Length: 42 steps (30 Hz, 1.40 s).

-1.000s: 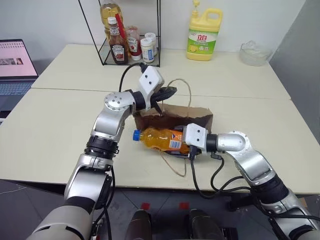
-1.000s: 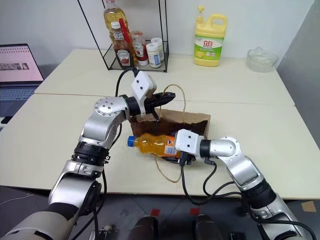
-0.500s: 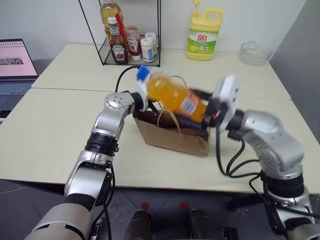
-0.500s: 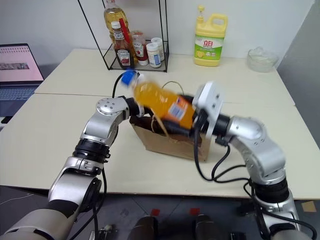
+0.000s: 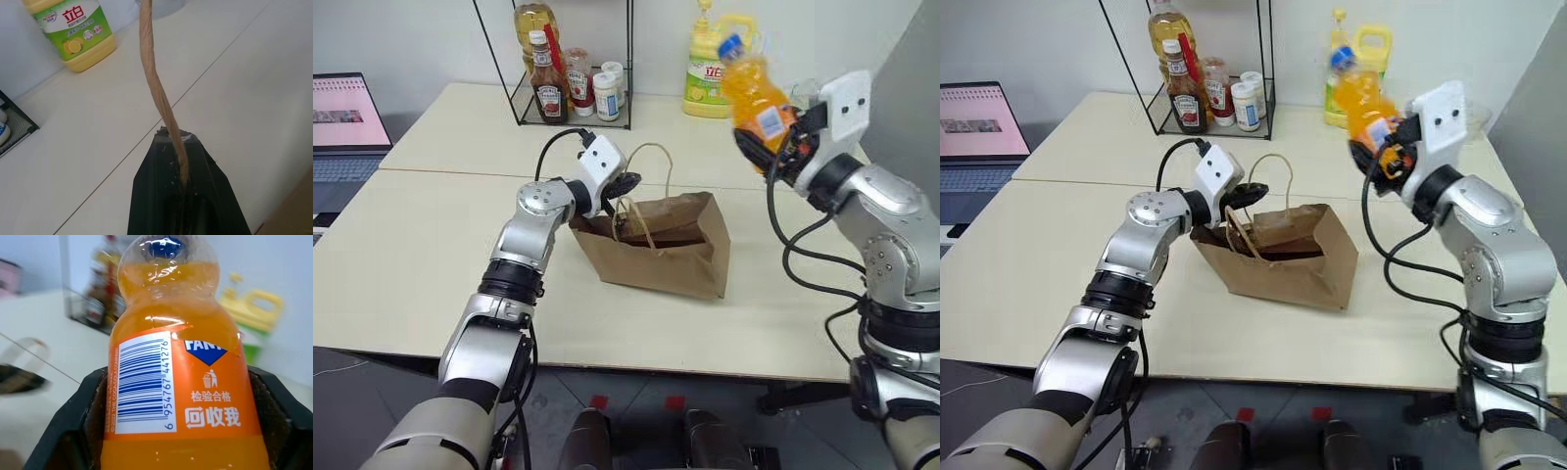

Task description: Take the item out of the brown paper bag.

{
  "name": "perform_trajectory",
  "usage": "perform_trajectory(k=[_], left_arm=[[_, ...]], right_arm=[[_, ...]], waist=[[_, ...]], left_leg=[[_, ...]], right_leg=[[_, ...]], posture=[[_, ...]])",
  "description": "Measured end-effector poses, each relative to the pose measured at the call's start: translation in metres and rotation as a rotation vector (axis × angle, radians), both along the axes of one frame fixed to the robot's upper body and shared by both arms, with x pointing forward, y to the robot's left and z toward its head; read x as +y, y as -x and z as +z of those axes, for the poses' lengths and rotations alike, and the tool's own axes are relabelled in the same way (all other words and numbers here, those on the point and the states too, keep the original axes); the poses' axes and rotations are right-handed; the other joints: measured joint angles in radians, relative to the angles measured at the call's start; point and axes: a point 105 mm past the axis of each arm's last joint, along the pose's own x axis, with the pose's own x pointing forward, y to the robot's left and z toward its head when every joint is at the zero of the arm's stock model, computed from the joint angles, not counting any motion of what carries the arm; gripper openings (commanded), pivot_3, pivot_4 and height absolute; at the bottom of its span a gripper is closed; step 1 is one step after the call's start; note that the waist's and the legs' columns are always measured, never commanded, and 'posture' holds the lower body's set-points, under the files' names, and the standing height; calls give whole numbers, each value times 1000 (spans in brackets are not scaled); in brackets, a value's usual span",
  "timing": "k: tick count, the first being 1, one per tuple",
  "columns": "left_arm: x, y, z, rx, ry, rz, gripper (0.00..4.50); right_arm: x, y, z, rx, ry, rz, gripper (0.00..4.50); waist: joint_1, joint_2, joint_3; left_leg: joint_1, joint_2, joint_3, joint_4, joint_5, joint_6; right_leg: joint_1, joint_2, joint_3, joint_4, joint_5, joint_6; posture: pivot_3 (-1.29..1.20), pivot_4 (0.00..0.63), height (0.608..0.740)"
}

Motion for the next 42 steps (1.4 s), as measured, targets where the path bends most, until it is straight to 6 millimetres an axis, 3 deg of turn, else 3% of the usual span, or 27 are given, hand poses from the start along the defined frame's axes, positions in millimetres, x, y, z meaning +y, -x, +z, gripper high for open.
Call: perform_trajectory(k=[5, 10, 14, 17, 20, 21, 30, 37, 42], left_arm=[[2, 0, 2, -3, 6, 15, 0], [2, 0, 4, -13, 8, 20, 0], [2, 1, 3, -14, 8, 20, 0], [2, 2, 3, -14, 8, 21, 0], [2, 3, 3, -14, 8, 21, 0], [2, 4, 3, -12, 7, 22, 0], [6, 4, 0, -1, 2, 34, 0], [2, 2, 14, -32, 3, 25, 0], [2, 2, 13, -29, 5, 21, 0]], right_arm=[[-51, -10, -54, 233, 170, -176, 3278], [-67, -10, -117, 491, 141, -183, 3278], [-71, -11, -141, 589, 87, -198, 3278], [-73, -12, -143, 602, 75, -196, 3278], [-75, -13, -144, 600, 82, -198, 4392], [-76, -13, -145, 605, 84, -204, 4456], [-73, -10, -145, 589, 99, -186, 4456], [-74, -11, -131, 517, 133, -196, 4456], [-76, -10, -127, 484, 164, -207, 4456]], waist=[[-1, 1, 0], [-5, 3, 2], [-5, 4, 2], [-5, 4, 2], [-4, 4, 2], [-4, 4, 2], [-3, 4, 2], [-3, 4, 2], [-3, 4, 2]], left_leg=[[0, 0, 0, 0, 0, 0], [0, 0, 0, 0, 0, 0], [0, 0, 1, 0, 0, 0], [0, 0, 1, 1, 0, 0], [0, 0, 1, 1, 0, 0], [0, 0, 1, 1, 0, 0], [0, 0, 1, 1, 0, 0], [0, 0, 1, 1, 0, 0], [0, 0, 1, 1, 0, 0]], right_leg=[[0, 0, 0, 0, 0, 0], [0, 0, 1, 0, 0, 0], [0, 0, 1, 0, 0, 0], [0, 0, 0, 0, 0, 0], [0, 0, 0, 0, 0, 0], [0, 0, 0, 0, 0, 0], [0, 0, 0, 0, 0, 0], [0, 0, 0, 0, 0, 0], [0, 0, 0, 0, 0, 0]], posture=[[0, 150, 740], [0, 150, 740], [0, 150, 740], [0, 150, 740], [0, 150, 740], [0, 150, 740], [0, 150, 740], [0, 150, 740], [0, 150, 740]])
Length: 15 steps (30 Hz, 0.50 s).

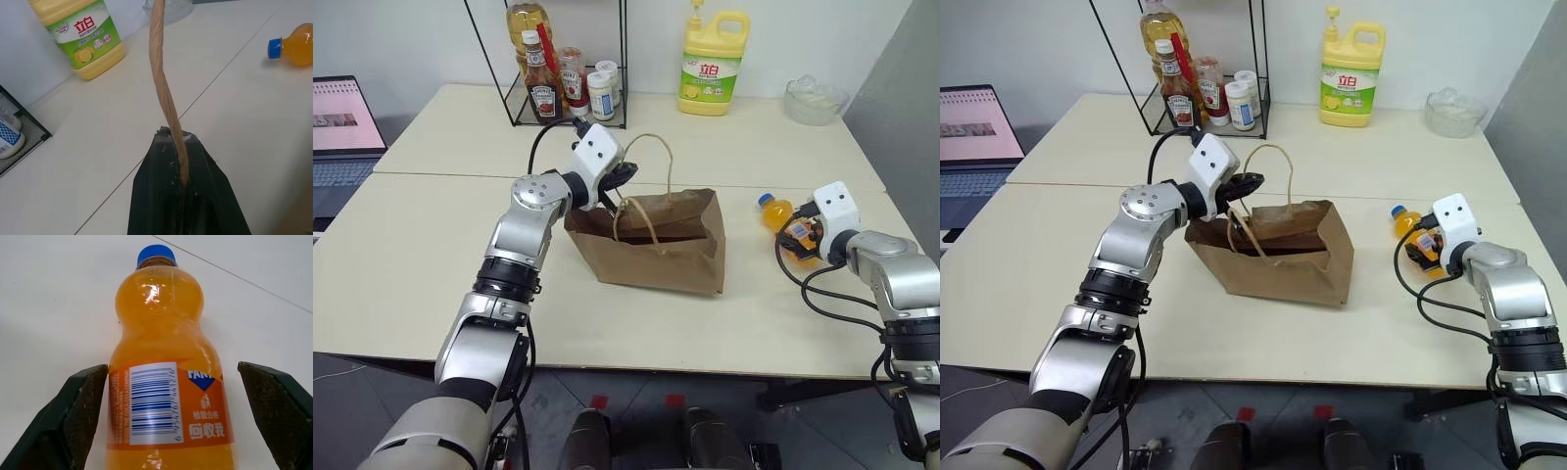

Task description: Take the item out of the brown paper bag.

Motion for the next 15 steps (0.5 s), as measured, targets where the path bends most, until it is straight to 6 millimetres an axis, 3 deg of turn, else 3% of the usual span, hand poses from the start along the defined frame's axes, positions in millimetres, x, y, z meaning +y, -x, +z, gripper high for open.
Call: perform_trajectory(k=[3, 8, 11, 15], left_arm=[[0, 0, 0, 3, -2, -4, 0], [0, 0, 6, 13, -8, -17, 0], [2, 1, 9, 48, 20, -32, 649], [11, 1, 14, 113, 95, -30, 1842]], right_arm=[[3, 2, 11, -42, -5, 8, 4456], [17, 3, 68, -219, -190, 41, 4456], [33, 10, 78, -262, -242, 100, 4500], [40, 18, 66, -250, -254, 112, 4500]], waist=[[0, 0, 0], [-1, 0, 0], [0, 0, 0], [0, 0, 0]], left_leg=[[0, 0, 0, 0, 0, 0], [0, 0, 0, 0, 0, 0], [0, 0, 0, 0, 0, 0], [0, 0, -1, 0, 0, 0]], right_leg=[[0, 0, 0, 0, 0, 0], [0, 0, 0, 0, 0, 0], [0, 0, -1, 0, 0, 0], [0, 0, 0, 0, 0, 0]], posture=[[0, 150, 740], [0, 150, 740], [0, 150, 740], [0, 150, 740]])
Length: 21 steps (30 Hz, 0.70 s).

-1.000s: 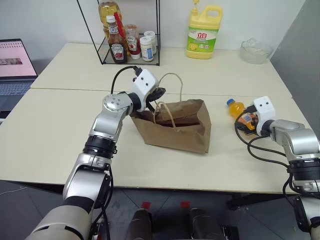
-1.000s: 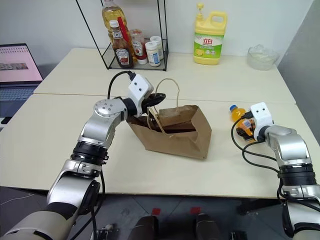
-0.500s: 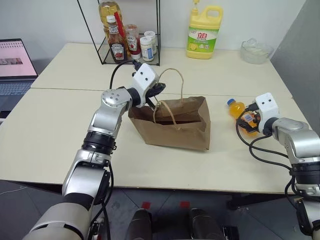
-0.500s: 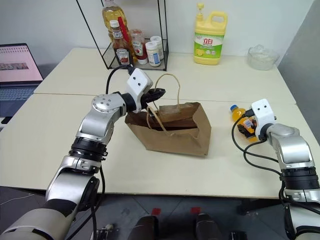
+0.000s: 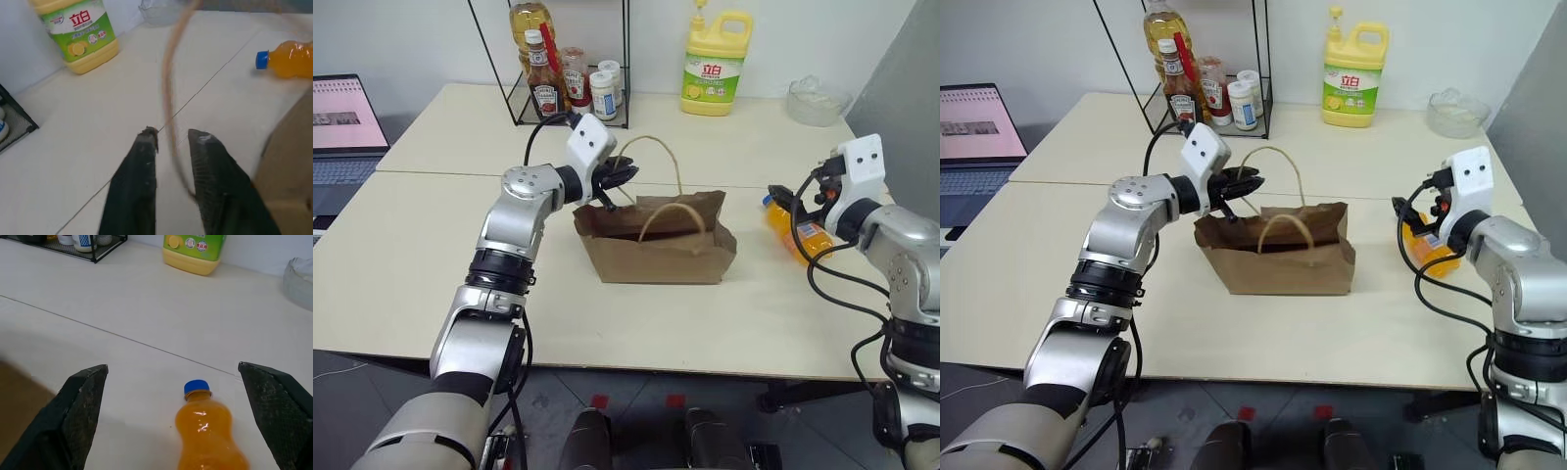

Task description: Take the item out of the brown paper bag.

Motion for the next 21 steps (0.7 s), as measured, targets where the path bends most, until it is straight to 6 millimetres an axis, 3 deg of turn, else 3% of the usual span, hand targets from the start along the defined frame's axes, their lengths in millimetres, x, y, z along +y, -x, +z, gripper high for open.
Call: perform_trajectory(k=[8, 12, 14, 16, 19, 21], left_arm=[[31, 10, 26, 99, 168, 9, 4337], [59, 14, 27, 48, 204, 145, 4460], [83, 21, 5, 48, 191, 269, 4460], [100, 36, -31, 75, 167, 380, 4460], [105, 56, -82, 164, 170, 487, 4460], [107, 69, -95, 165, 170, 538, 4460]], right_arm=[[0, 9, -13, -3, 8, -17, 4500], [-9, 17, -13, -45, 18, -75, 4500], [-12, 27, -16, -72, 15, -111, 4500], [-13, 37, -22, -96, 11, -151, 4500], [-12, 47, -27, -125, 27, -189, 4500], [-9, 53, -27, -154, 25, -205, 4500]], waist=[[-1, 0, 0], [1, 1, 0], [-1, 2, -1], [-3, 3, -2], [3, 2, -1], [7, 0, -2]], left_leg=[[0, 1, 0, 0, 0, 0], [0, 1, 0, 0, 0, 0], [0, 1, 0, -1, 2, -3], [1, 2, 0, -1, 2, -4], [0, 1, 0, -1, 2, -4], [1, 1, -1, 0, 2, -4]], right_leg=[[0, 0, 0, 0, 0, 0], [0, 0, 0, 0, 0, 0], [0, 0, 0, 1, 0, 0], [0, 0, 1, 0, 0, 0], [0, 0, 0, 1, 0, 0], [1, 0, -1, 2, 0, 0]], posture=[[0, 150, 740], [0, 150, 740], [0, 150, 740], [0, 150, 740], [0, 150, 740], [0, 150, 740]])
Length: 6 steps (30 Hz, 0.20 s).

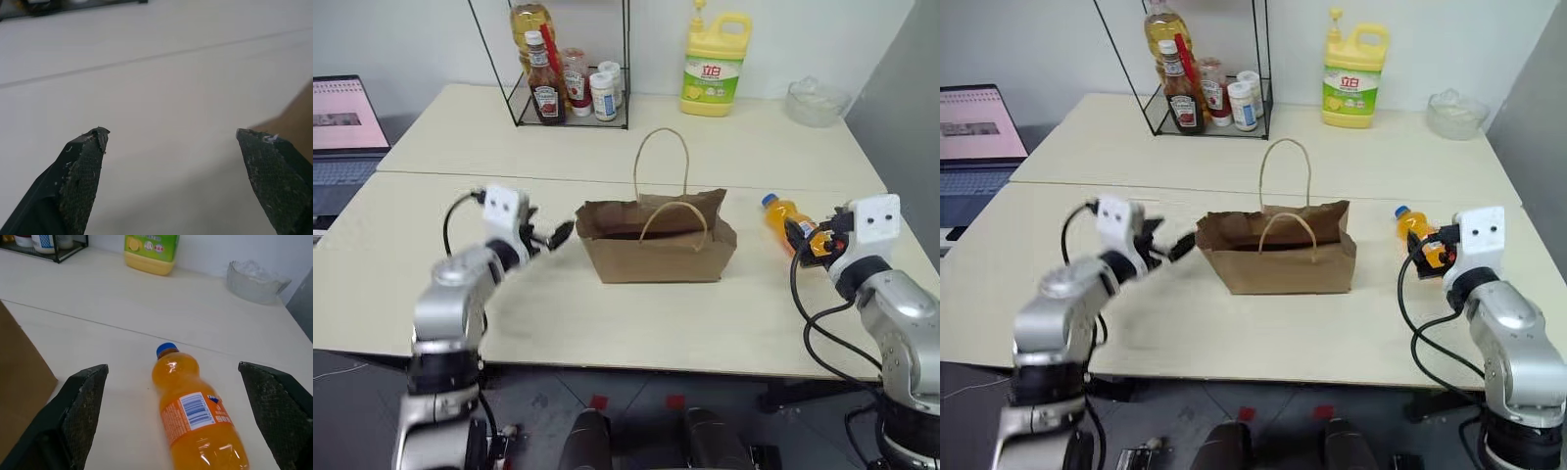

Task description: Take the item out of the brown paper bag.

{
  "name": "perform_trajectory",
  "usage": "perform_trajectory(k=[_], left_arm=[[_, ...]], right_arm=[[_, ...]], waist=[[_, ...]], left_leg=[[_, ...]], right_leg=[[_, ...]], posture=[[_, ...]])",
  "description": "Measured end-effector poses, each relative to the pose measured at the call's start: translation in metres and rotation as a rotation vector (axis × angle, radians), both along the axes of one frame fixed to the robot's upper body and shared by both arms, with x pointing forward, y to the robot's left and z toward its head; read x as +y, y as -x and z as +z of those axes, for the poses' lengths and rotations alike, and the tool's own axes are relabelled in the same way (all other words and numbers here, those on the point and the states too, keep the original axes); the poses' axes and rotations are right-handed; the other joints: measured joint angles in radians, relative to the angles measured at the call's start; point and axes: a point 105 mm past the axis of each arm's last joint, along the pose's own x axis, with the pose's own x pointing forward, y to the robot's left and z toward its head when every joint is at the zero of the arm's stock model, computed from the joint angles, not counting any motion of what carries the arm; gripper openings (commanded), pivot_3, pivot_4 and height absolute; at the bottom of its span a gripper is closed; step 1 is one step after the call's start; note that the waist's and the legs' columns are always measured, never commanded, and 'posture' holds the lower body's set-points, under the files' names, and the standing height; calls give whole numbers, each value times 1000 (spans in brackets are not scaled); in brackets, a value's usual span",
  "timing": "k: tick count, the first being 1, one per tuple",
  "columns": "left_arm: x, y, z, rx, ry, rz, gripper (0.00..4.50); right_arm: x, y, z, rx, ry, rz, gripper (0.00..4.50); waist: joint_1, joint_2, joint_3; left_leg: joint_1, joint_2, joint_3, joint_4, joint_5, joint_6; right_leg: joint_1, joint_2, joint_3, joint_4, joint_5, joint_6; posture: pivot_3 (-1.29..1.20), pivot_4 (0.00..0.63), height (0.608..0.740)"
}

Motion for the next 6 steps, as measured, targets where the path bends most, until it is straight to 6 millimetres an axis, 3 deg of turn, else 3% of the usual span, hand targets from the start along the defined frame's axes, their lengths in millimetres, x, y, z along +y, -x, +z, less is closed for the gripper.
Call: perform_trajectory(k=[6], left_arm=[[-5, 34, -23, 17, 48, 98, 4460]], right_arm=[[6, 23, -40, 81, -59, -58, 4500]], waist=[[0, 0, -1]], left_leg=[[7, 0, 0, -3, 0, 0]], right_leg=[[6, 0, 1, -2, 0, 0]], posture=[[0, 150, 740]])
